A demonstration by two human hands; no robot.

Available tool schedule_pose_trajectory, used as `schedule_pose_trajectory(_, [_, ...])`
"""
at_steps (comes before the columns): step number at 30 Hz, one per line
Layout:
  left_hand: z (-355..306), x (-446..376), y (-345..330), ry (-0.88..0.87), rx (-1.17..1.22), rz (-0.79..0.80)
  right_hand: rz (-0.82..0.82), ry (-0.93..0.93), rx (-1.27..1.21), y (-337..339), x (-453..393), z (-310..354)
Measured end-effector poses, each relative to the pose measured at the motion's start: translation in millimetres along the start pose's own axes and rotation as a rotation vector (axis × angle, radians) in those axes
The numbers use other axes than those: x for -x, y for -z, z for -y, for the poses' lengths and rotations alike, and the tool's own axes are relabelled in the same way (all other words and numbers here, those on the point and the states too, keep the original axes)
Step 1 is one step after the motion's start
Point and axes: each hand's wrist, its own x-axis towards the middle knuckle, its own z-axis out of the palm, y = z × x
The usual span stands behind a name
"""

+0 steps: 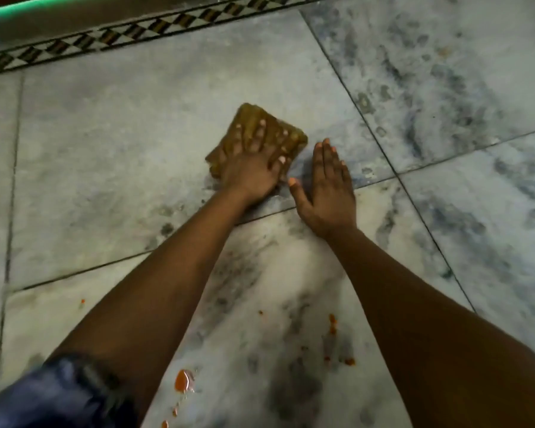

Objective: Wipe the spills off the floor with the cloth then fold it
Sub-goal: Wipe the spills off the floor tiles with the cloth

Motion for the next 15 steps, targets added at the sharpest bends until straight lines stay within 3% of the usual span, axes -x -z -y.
schedule_pose_trajectory(3, [9,56,-13,-0.095,-0.032,-0.025,-0.012,-0.081,0.097,13,10,-22])
schedule_pose_trajectory(6, [34,77,-9,-0.039,-0.058,-0.035,0.08,-0.074,0.167,16,16,-41])
schedule_pose_trajectory(11, [20,6,11,0.195,-0.004,-0.048,0.056,-0.067,0.173,14,14,-43])
schedule_pose_trajectory(15, [-34,-38,9,0.145,0.052,-0.018,0.048,-0.065,0.188,13,14,-43])
